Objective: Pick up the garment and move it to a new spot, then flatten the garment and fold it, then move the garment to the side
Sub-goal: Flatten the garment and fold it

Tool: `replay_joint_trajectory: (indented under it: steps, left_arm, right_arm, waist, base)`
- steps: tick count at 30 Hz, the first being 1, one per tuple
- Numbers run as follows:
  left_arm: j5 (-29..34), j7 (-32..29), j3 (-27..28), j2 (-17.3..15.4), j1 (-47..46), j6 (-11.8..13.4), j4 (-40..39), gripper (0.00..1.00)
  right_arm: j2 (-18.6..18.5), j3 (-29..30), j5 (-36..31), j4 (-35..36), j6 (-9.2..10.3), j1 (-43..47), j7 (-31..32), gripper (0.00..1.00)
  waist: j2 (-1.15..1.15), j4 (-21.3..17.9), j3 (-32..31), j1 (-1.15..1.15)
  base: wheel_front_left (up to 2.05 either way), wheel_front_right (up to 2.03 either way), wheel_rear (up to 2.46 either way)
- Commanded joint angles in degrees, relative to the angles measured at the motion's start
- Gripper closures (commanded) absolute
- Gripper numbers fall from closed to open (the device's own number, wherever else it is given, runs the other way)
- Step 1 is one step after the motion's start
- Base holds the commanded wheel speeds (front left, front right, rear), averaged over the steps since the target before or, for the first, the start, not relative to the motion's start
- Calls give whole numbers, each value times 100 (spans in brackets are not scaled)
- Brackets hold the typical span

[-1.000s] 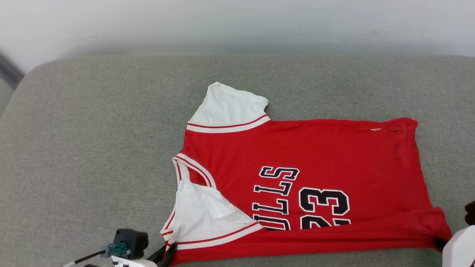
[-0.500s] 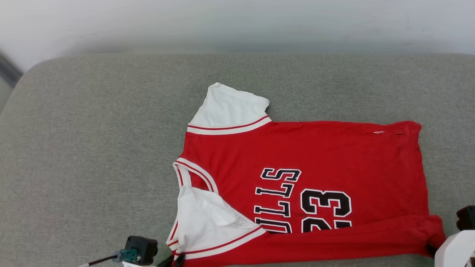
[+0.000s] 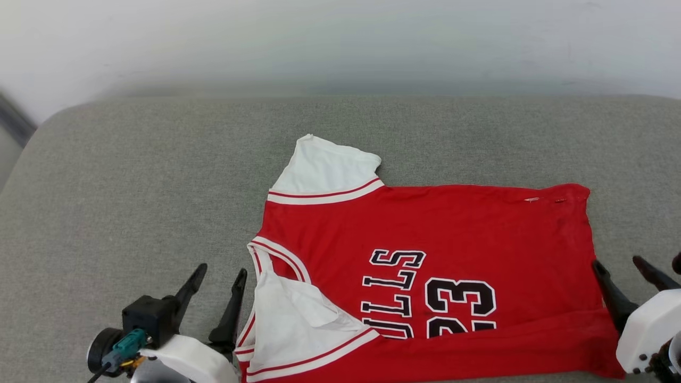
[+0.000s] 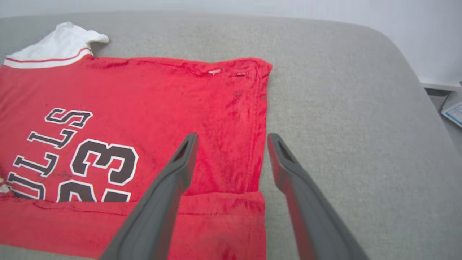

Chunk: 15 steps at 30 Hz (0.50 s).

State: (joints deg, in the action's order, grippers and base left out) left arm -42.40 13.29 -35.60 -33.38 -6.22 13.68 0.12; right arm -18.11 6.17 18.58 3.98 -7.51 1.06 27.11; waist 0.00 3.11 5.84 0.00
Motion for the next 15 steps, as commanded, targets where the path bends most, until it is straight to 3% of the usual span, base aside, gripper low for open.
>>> replay_joint_trajectory:
  steps: [1,5,8,15]
  left_arm:
    - [156,126,166,66,-51,7,-113,0]
    - [751,195,727,272,-43,-12,-509,0]
    - [1051,197,1086,487,135,-15,-707,0]
    - [1575,195,1883,918,492,-547,-786,0]
  right_arm:
    - [3,-59,-57,108,4,-137,-434,0]
    - [51,-104,-235,234,4,-224,-1520,0]
    - [107,-99,-296,268,4,-215,-1961,0]
    - [271,-263,-370,261,4,-164,-2922,0]
  waist:
    - [0,-25,-39,0]
    - [0,-37,-67,0]
    - [0,-47,-77,0]
    - [0,-171,12,0]
  base:
    - [0,0,0]
    - [0,0,0]
    - [0,0,0]
    - [0,0,0]
